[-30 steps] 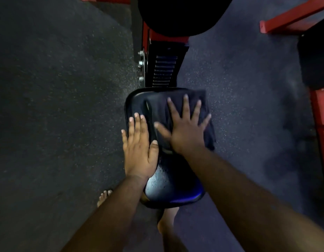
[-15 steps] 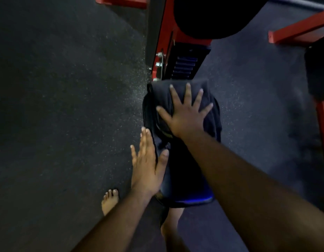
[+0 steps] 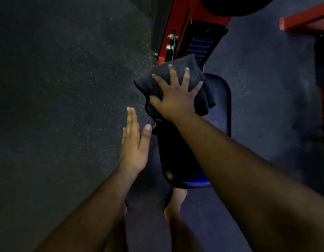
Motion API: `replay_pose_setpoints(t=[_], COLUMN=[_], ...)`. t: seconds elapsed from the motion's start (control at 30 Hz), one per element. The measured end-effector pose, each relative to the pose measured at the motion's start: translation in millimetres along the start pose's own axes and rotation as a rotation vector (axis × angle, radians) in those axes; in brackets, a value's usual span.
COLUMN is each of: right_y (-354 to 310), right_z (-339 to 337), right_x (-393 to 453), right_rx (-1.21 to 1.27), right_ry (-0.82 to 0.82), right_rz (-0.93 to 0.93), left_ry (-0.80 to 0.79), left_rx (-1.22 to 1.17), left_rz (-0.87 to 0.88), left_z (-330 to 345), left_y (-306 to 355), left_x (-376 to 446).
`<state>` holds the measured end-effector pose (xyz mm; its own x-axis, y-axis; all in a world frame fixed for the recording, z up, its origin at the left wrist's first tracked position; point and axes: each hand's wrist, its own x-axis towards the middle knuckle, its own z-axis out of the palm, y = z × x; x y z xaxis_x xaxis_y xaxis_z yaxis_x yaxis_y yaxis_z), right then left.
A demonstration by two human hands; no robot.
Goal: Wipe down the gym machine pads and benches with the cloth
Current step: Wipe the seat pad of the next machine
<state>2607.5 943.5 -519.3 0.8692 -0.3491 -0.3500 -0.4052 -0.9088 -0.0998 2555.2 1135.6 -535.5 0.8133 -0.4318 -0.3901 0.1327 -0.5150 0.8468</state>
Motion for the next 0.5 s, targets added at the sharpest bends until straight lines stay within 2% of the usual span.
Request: replay_pose_setpoints(t=[0.1,0.17,0.23,0.3,0.43,0.5], right_y=[0,13,38,52,13,3], right_z=[20,34,44,39,31,34], right_x=[-94,-169,-208,-197,-127,-136], right_rx=[-0.079,-0.102,-0.104,-0.073,0.004,-0.021], right_ry=[0.023,-0.004,-0.027,-0.036,-0.033,-0.017], right_rz=[-0.254,-0.3,-0.294,-0.252,0.031,-0.03], left_ry=[0.032,-0.02,-0.075,-0.112,-0.089,-0.016], left_rx=[0.031,0.053,0.088,0.115,0.1,0.092], left_rz=[-0.021,-0.048,-0.035,0.001,0.008,-0.008], left_z=[-9,-11,-9,-6,2,7], left_y=[3,11,16,17,16,16], left_x=[0,-6,-13,-17,-9,-4])
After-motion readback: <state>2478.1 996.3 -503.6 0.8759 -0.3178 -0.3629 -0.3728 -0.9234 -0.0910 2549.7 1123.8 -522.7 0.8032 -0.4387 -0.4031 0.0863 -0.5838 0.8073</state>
